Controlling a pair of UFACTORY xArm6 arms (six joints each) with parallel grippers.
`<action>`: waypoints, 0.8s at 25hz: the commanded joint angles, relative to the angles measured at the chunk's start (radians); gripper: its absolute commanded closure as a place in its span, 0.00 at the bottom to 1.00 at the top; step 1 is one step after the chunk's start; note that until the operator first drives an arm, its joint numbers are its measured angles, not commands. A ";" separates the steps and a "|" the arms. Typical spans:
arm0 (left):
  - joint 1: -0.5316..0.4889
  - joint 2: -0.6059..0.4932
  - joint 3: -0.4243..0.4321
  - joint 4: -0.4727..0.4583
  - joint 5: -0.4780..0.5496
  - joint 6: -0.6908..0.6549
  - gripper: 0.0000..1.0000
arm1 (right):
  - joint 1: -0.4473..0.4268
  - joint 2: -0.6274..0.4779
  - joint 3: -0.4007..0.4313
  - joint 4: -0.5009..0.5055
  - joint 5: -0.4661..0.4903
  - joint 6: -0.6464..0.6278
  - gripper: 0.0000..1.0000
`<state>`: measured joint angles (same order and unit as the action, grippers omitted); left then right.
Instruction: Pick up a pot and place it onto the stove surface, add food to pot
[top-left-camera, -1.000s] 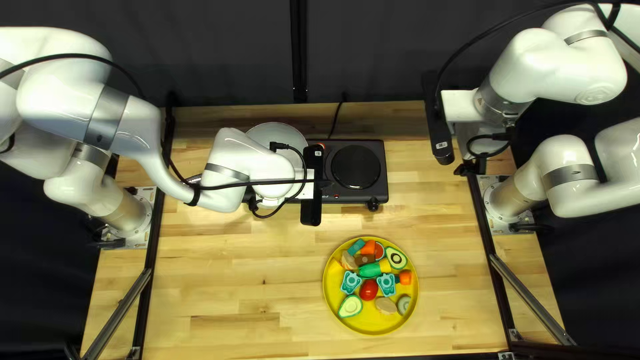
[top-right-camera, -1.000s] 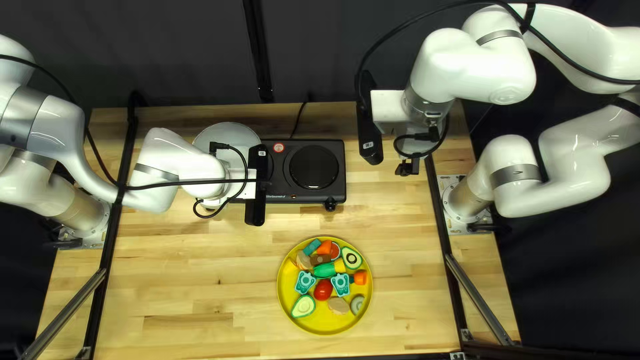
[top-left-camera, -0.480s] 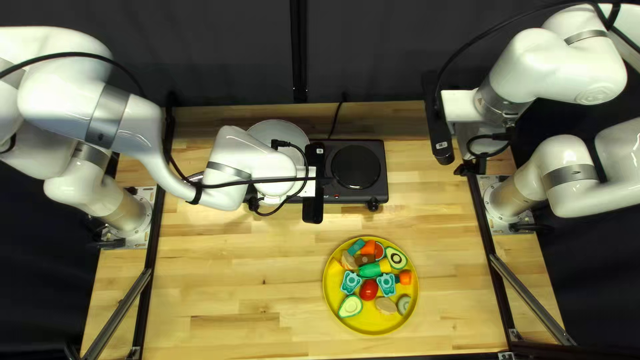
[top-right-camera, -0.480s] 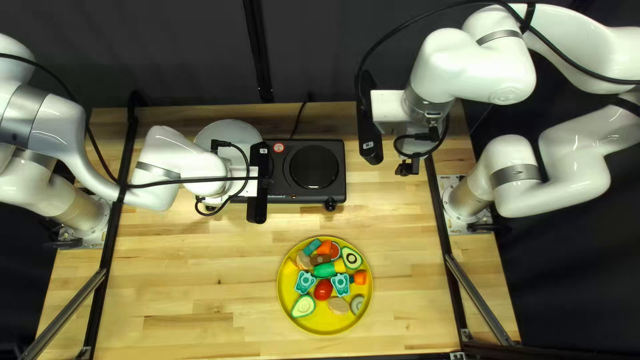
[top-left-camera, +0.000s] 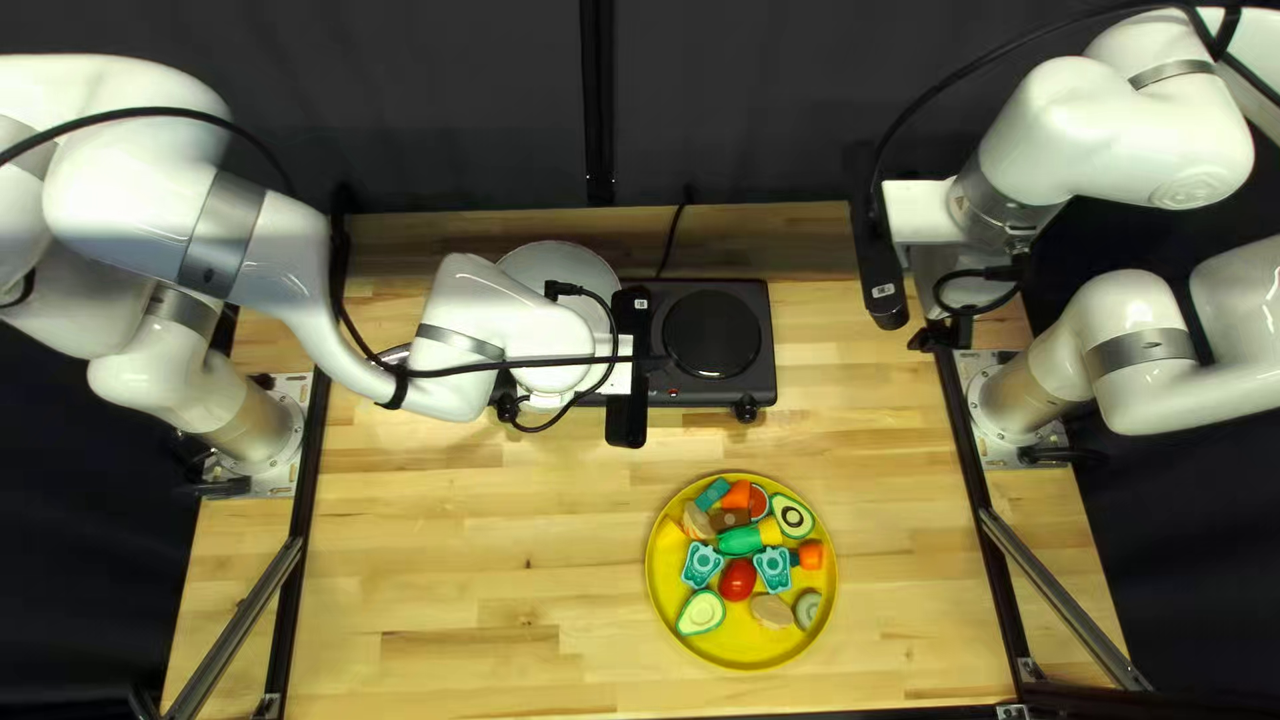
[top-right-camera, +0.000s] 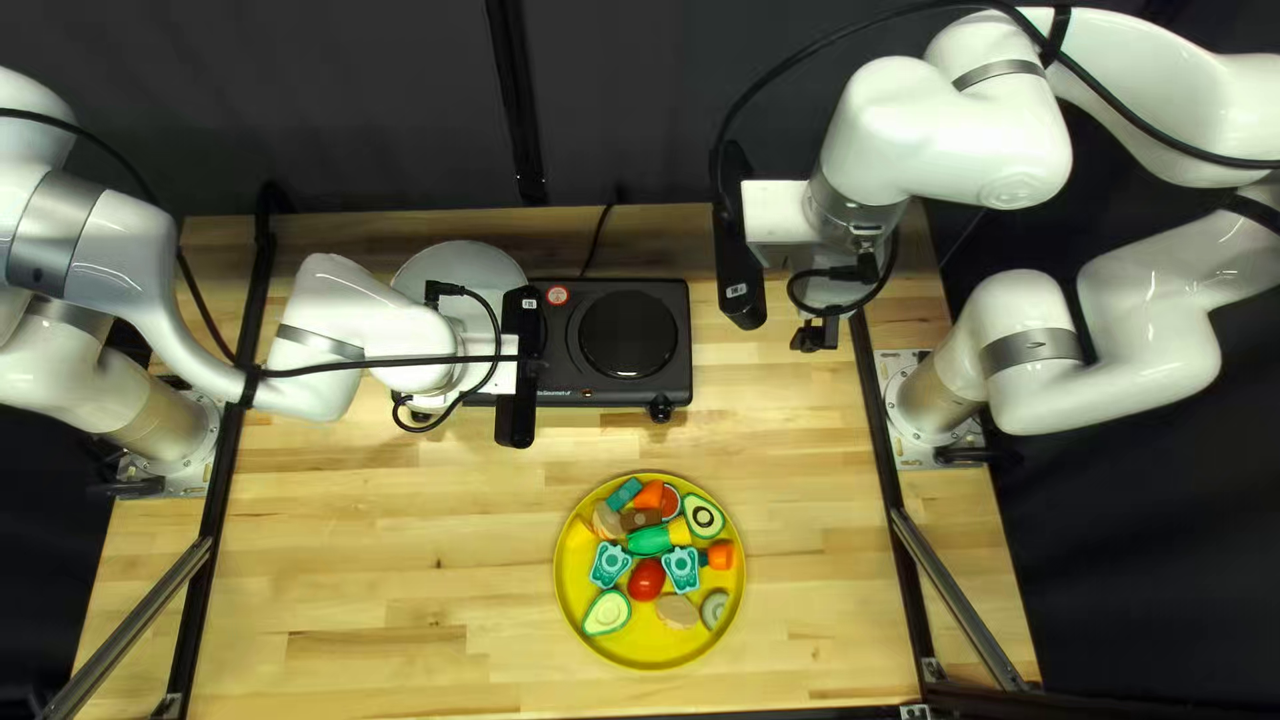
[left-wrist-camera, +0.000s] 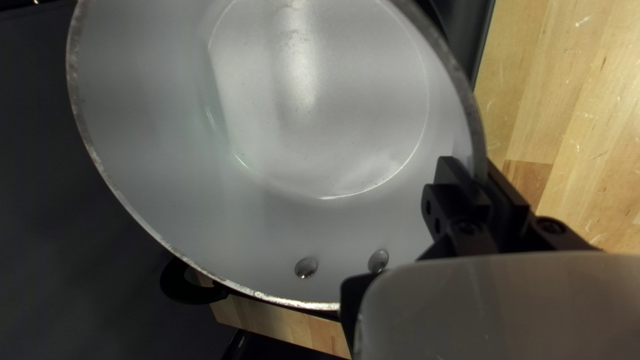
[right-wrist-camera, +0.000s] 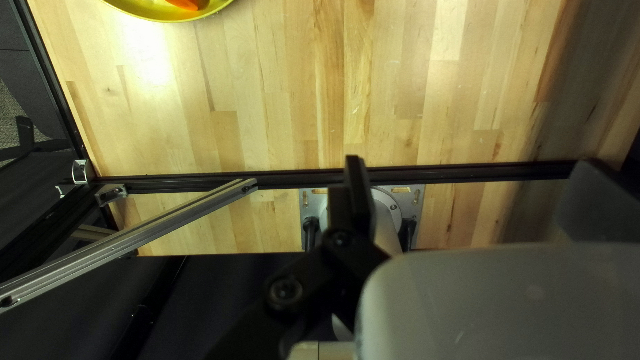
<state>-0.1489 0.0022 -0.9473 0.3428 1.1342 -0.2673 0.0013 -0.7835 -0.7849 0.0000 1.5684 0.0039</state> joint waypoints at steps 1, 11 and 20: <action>0.003 0.002 -0.004 -0.001 0.006 0.000 1.00 | 0.000 0.000 0.000 0.000 0.000 0.000 0.00; -0.026 -0.008 -0.081 -0.012 0.099 0.022 0.14 | 0.000 0.000 0.000 0.000 0.000 0.000 0.00; -0.149 -0.060 -0.182 -0.064 0.253 -0.051 0.06 | 0.000 0.000 0.000 0.000 0.000 0.000 0.00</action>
<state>-0.2716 -0.0504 -1.1104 0.3001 1.3639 -0.2913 0.0013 -0.7835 -0.7849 0.0000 1.5684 0.0039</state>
